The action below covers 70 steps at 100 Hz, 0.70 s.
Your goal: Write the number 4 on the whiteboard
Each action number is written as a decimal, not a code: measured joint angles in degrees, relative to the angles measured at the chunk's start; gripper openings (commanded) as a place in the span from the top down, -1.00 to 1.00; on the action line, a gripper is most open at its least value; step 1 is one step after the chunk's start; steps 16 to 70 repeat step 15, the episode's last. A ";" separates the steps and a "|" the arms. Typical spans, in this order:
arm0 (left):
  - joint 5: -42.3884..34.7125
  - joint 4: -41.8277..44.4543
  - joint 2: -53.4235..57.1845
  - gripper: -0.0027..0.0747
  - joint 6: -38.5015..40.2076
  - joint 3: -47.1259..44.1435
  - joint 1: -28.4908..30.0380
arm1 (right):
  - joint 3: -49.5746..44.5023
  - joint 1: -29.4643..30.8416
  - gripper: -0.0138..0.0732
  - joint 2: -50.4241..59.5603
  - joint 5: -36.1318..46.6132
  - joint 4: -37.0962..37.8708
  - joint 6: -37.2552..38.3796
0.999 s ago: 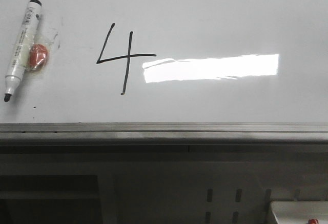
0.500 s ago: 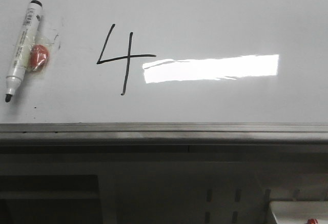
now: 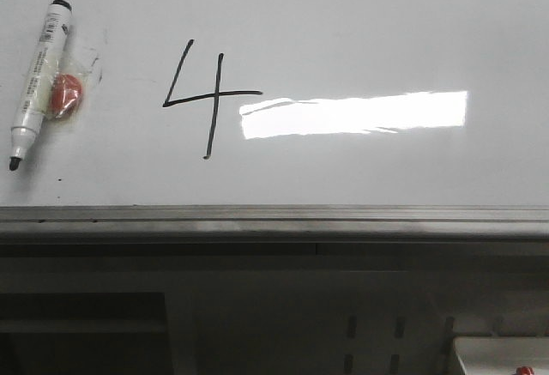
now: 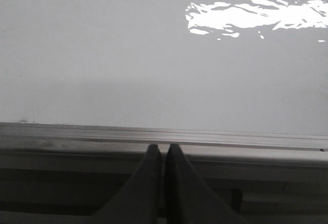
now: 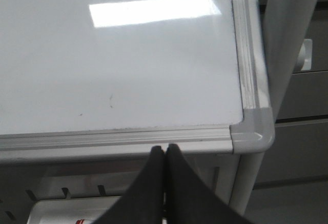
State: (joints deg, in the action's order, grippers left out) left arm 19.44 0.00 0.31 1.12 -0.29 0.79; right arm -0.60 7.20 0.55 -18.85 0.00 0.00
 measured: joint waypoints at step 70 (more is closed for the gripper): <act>0.00 0.00 0.00 0.98 0.00 0.00 0.00 | 0.00 0.00 0.83 0.00 -0.10 0.00 0.00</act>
